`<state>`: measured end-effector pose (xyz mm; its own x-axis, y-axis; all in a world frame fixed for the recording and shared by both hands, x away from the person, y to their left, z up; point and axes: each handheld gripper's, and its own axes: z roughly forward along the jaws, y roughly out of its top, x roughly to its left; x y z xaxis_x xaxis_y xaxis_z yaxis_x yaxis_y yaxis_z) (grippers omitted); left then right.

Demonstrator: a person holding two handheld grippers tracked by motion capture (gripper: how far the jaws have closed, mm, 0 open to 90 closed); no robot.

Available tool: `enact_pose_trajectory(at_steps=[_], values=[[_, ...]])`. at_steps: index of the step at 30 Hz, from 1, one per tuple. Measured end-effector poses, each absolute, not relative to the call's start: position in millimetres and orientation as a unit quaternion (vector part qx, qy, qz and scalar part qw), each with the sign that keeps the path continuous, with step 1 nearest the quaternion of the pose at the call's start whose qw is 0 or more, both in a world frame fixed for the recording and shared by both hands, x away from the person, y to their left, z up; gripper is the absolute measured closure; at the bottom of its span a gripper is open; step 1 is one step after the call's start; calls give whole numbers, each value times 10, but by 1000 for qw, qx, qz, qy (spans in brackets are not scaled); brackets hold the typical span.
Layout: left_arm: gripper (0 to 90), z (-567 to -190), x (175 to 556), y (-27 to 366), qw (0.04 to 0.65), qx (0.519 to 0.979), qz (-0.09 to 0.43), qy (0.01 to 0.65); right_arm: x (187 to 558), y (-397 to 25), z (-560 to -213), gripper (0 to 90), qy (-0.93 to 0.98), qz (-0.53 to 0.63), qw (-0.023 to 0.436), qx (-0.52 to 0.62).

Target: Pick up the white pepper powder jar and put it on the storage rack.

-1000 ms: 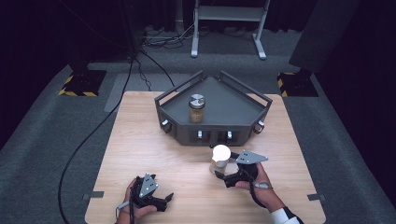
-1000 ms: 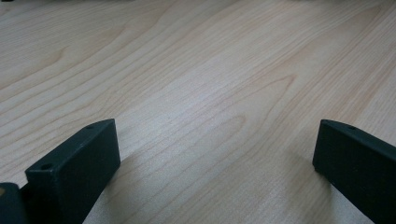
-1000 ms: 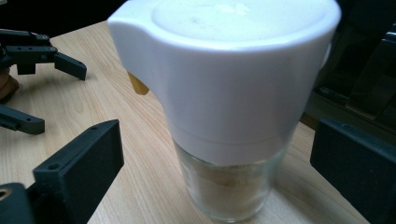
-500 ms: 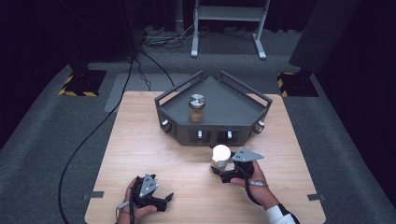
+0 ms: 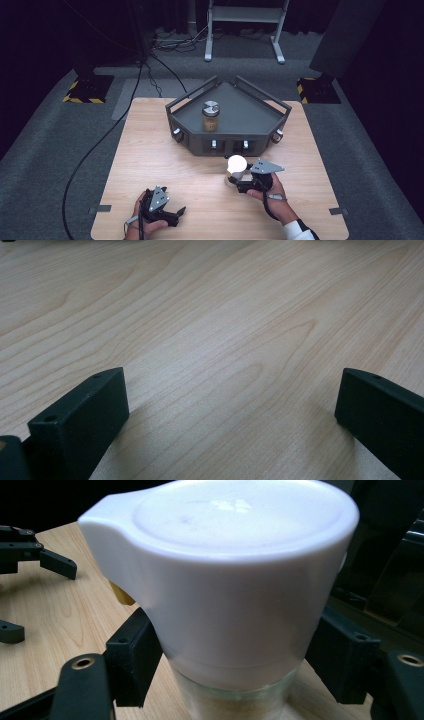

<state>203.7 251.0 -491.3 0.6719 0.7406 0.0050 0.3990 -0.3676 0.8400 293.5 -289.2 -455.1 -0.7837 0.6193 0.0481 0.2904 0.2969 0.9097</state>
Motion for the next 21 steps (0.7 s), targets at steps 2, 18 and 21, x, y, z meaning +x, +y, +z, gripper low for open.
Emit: enact_pose_trajectory(at_steps=[2,18,21], values=[[7,-4914,2037,2510,436,803,196,355,2935,-2892,-4545,294,790,517,159,287],[7,-4914,2036,2509,436,803,196,355,2902,-2918,-4468,311,791,509,164,297],[8,-4913,2036,2509,436,803,196,355,2878,-2931,-4469,312,788,512,165,300]])
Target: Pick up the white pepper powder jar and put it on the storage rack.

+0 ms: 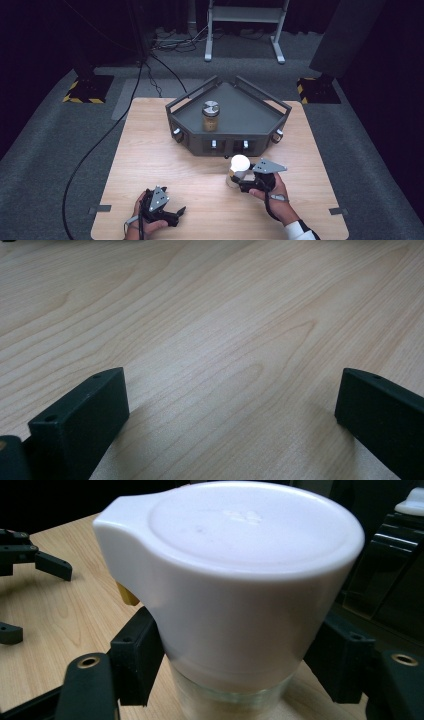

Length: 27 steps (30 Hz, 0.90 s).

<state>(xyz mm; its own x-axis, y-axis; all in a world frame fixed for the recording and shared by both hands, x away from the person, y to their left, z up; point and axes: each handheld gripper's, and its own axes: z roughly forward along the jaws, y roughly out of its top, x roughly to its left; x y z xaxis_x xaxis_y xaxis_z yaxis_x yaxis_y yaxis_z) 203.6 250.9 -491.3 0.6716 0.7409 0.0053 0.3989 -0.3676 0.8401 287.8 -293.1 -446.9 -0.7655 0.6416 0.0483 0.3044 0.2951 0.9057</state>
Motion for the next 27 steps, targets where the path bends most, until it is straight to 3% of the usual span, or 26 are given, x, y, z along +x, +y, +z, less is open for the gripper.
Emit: enact_pose_trajectory(at_steps=[8,27], values=[[7,-4913,2037,2509,436,803,196,355,2769,-2995,-4395,313,775,523,172,310],[6,-4909,2042,2511,435,804,195,354,2446,-3151,-3746,313,745,518,225,355]])
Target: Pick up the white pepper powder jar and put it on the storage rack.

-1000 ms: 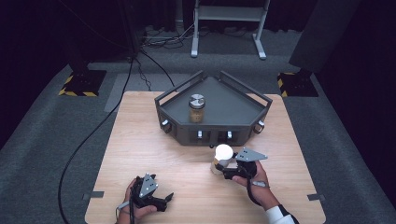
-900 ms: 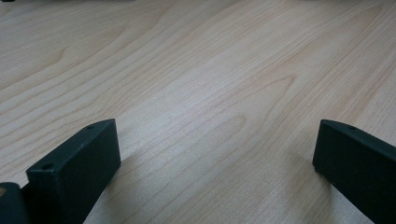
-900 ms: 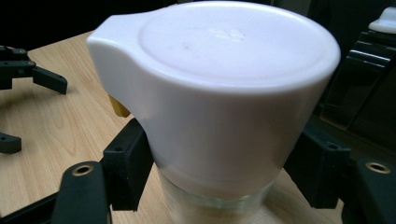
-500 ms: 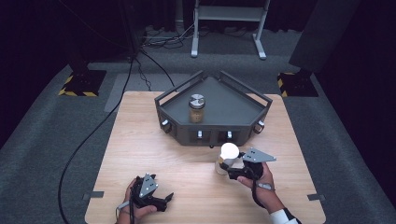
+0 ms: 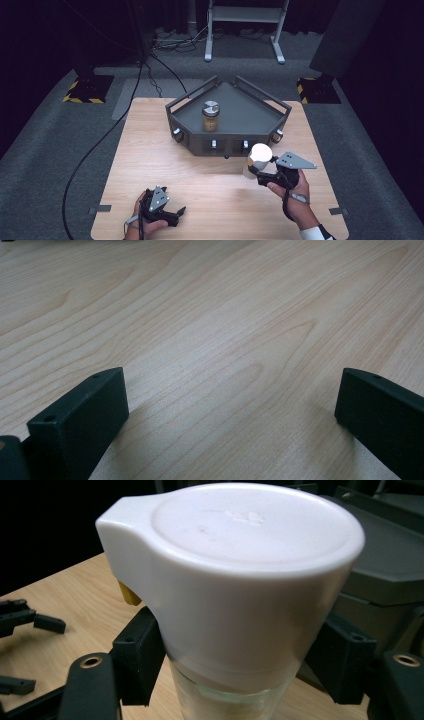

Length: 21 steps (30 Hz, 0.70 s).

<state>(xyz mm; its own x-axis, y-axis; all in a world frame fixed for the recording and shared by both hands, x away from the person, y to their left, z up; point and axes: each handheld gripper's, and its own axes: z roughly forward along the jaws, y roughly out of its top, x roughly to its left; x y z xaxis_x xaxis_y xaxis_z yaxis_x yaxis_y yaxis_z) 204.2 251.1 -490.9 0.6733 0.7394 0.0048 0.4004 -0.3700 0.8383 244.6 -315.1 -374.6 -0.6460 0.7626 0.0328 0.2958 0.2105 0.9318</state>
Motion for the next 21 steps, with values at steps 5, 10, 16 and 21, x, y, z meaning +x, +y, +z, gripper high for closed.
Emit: enact_pose_trajectory(at_steps=[5,10,16,21], values=[[6,-4908,2042,2511,435,805,195,354,2439,-3124,-3576,314,739,514,242,362],[6,-4908,2042,2511,435,805,195,354,2477,-3087,-3453,314,737,509,254,364],[6,-4908,2041,2511,435,805,195,354,2552,-3076,-3359,314,732,512,258,367],[6,-4908,2041,2511,435,804,195,354,2615,-3053,-3265,313,733,511,266,362]])
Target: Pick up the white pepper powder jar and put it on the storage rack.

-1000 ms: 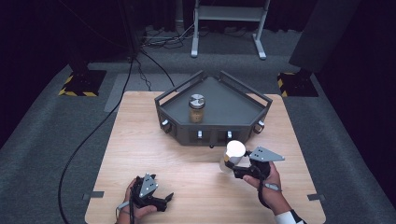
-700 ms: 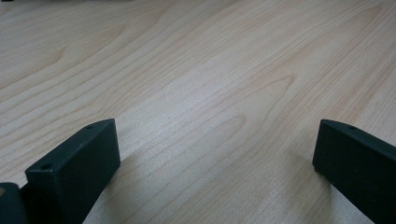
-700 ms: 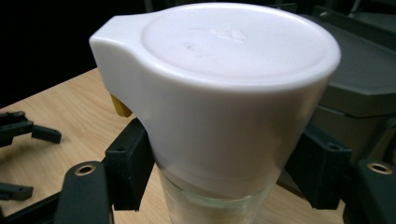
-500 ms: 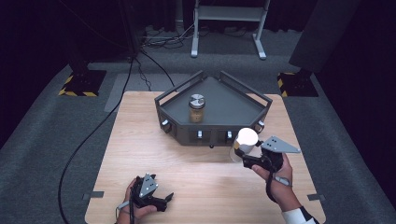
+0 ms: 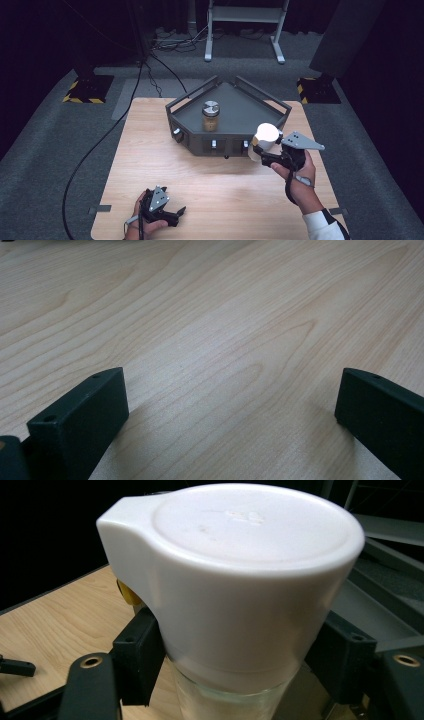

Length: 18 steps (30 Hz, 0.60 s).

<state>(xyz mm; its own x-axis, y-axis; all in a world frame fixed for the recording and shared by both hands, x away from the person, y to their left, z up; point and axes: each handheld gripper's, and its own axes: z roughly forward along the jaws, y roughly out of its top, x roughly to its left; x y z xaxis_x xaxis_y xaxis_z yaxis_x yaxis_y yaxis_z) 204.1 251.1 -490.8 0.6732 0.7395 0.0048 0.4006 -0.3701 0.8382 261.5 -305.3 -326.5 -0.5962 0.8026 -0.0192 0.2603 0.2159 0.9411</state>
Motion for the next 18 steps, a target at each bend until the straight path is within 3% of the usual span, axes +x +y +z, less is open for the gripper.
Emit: enact_pose_trajectory(at_steps=[18], values=[[6,-4907,2041,2511,435,805,195,354,2894,-2927,-3019,314,717,526,279,362]])
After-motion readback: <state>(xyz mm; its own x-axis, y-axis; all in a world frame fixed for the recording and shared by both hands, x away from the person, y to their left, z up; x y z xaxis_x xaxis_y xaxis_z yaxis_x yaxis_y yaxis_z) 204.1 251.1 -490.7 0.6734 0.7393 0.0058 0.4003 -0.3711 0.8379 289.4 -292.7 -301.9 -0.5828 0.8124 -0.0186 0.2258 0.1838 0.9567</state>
